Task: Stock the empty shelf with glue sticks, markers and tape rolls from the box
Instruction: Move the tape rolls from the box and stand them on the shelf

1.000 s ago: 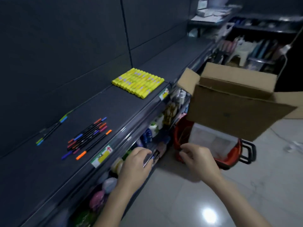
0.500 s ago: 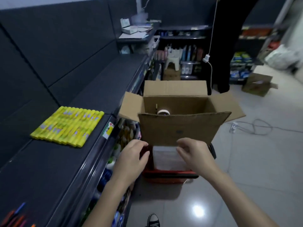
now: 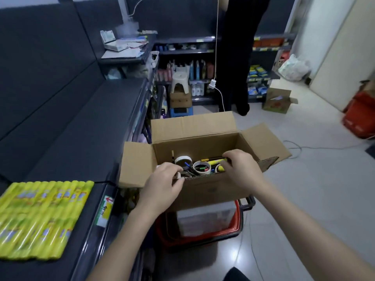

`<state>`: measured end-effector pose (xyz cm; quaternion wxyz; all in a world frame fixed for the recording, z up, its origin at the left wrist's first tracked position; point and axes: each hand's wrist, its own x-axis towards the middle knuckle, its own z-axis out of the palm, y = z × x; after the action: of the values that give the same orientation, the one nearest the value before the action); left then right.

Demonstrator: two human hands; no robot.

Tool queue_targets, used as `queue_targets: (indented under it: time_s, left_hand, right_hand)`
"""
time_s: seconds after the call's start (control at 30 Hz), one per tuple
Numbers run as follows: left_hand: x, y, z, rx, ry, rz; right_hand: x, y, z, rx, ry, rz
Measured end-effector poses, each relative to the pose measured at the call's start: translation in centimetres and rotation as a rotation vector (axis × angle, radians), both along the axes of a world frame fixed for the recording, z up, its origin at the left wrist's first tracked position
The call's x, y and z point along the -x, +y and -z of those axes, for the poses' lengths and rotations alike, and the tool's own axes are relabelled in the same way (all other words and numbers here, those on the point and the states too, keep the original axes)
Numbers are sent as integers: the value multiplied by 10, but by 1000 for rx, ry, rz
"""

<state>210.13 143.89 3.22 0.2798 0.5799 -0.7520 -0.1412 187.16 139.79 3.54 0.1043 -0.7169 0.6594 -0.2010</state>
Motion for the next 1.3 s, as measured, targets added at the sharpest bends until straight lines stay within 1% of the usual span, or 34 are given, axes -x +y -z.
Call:
queue_targets:
  time_s: [0.07,0.1,0.2,0.23,0.33,0.43,0.5,0.53,0.63,0.7,0.83,0.93,1.0,1.07,1.1,1.13,1.17,1.2,1.23,1.3]
  left_hand:
    - [3,-17,4,-53,-13,8]
    - [5,-24,6,-89,-16,10]
    - [8,-39,16,-177,-47,44]
    - [10,-43,20,-207,-71,60]
    - [14,-57,33,-301,-85,74]
    - [21,-72,43,-353,-79,68]
    - [27,-83,49,-371,-66,60]
    - [31,-88,53,-372,-63,57]
    - [40,-102,66,-393,-58,47]
    - [44,-110,75,-425,-60,36]
    - [50,-130,91,-506,-66,8]
    - [57,-144,103,-565,-71,-3]
    - [63,-154,111,-590,-86,-3]
    - [66,-164,117,-615,-106,-12]
    - [67,-168,121,-630,-114,-21]
    - [67,-172,124,-643,-122,-30]
    - [67,-175,127,-655,-132,-42]
    - [67,-178,129,-667,-137,-55]
    - [66,-181,131,-681,-134,-72]
    - [63,-183,133,-683,-132,-108]
  right_hand:
    - [11,-12,10,-110,81,14]
    - [17,-15,15,-181,112,-14]
    - [31,-21,35,-440,235,-194]
    - [33,-23,44,-495,284,-231]
    - [34,-29,62,-507,440,-257]
    - [29,-37,75,-404,552,-258]
    - [29,-42,89,-278,524,-269]
    - [28,-43,93,-250,497,-286]
    - [31,-49,106,-212,434,-385]
    - [37,-58,108,-245,329,-441]
    - [52,-81,99,-492,214,-507]
    - [52,-98,96,-679,186,-580]
    - [51,-113,95,-837,123,-630]
    - [54,-129,95,-1062,-20,-656]
    - [56,-137,97,-1169,-123,-645]
    - [58,-143,101,-1235,-237,-611]
    - [59,-150,108,-1243,-332,-553]
    - [60,-158,116,-1195,-371,-487]
    - [60,-168,127,-1108,-332,-426]
    - [60,-189,149,-944,-137,-345]
